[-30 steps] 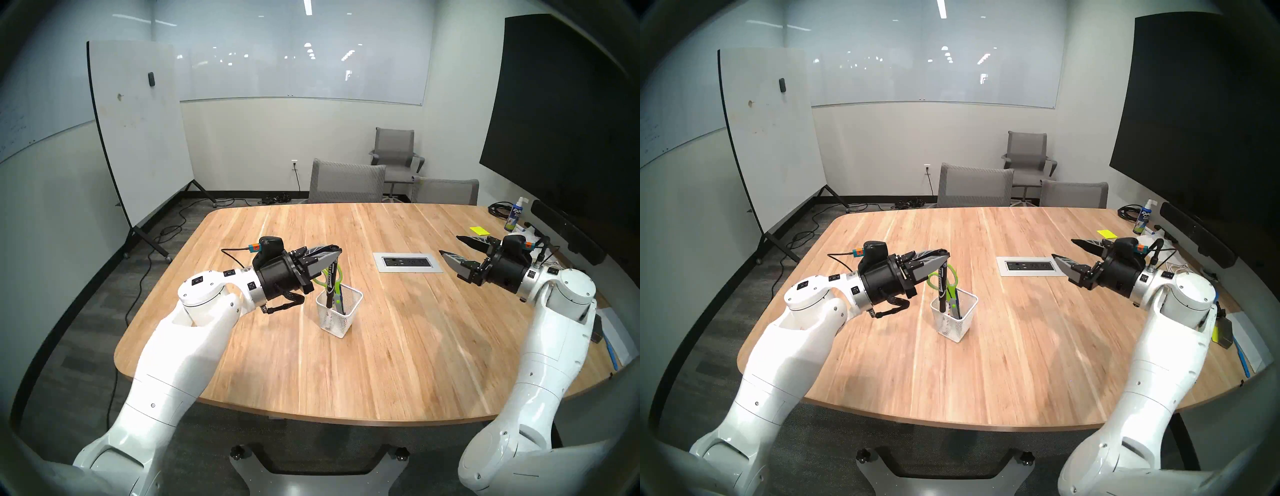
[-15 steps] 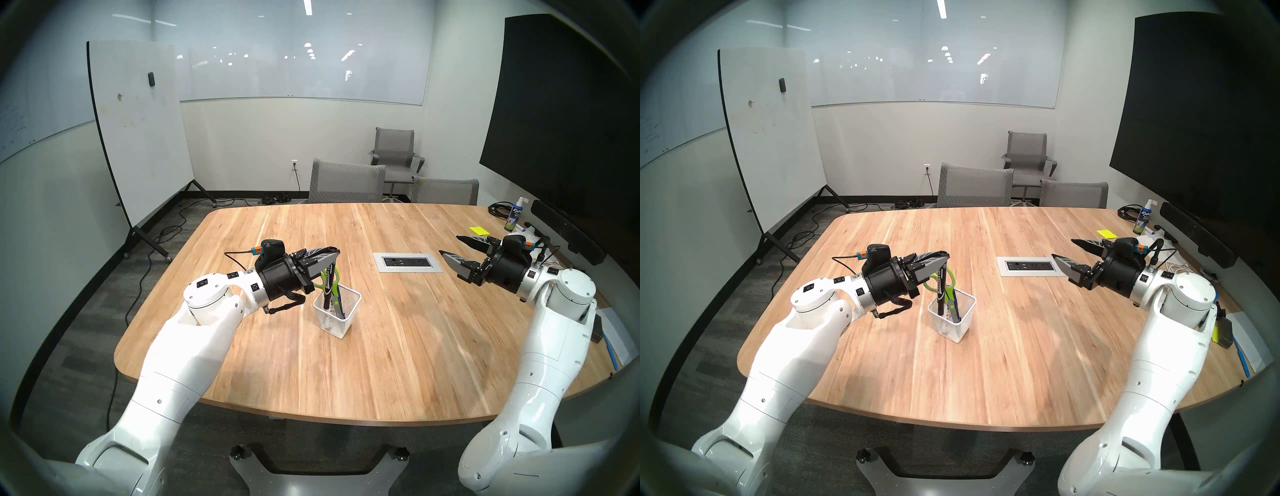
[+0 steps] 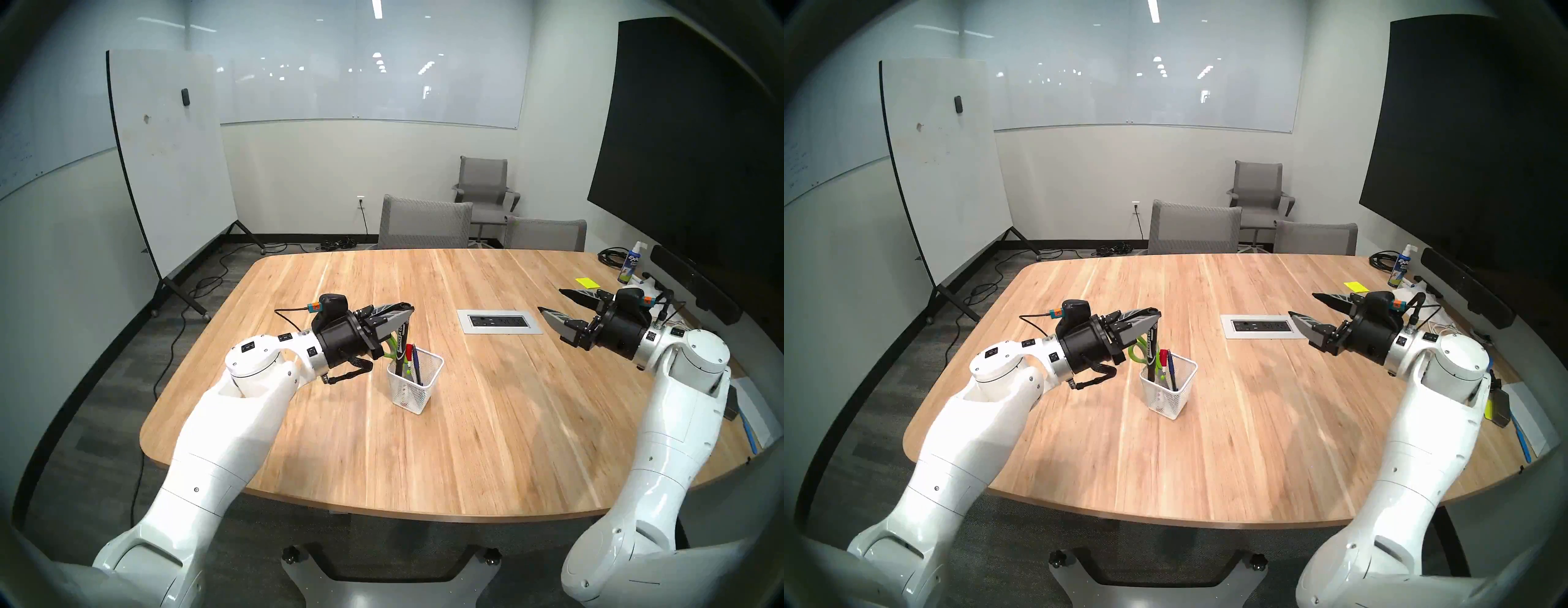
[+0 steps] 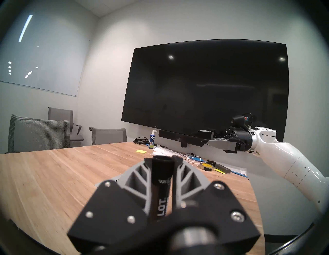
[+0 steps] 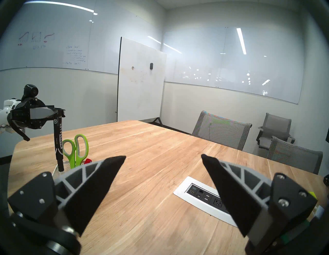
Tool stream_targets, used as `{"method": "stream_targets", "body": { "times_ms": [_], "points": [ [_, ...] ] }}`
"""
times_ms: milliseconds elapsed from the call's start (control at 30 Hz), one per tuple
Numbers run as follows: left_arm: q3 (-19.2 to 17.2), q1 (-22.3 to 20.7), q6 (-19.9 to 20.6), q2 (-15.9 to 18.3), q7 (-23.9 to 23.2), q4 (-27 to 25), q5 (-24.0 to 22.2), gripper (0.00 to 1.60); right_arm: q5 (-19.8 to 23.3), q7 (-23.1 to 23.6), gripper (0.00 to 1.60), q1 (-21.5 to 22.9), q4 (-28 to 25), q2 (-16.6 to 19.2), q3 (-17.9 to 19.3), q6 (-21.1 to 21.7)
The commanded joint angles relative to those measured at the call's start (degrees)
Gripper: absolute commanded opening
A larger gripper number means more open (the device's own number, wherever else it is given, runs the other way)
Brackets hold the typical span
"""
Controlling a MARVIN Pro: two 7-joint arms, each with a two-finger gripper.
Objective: Place the pen, the marker, and the scissors into the pen holder
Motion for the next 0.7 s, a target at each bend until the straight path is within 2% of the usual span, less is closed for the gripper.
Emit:
{"method": "stream_targets", "body": {
  "times_ms": [0, 400, 667],
  "points": [
    [1.0, -0.2, 0.8, 0.2, -0.6, -1.0, 0.4, 0.00, 0.5, 0.1, 1.60, 0.8, -0.9, -0.1, -0.1, 0.1],
    [3.3, 2.5, 1.6, 0.5, -1.0, -1.5, 1.3, 0.00, 0.5, 0.1, 1.60, 0.8, -0.9, -0.1, -0.1, 0.1],
    [3.6, 2.6, 2.0, 1.1, -0.9, -1.5, 2.2, 0.00, 0.5, 0.1, 1.60, 0.8, -0.9, -0.1, -0.1, 0.1]
  ]
}}
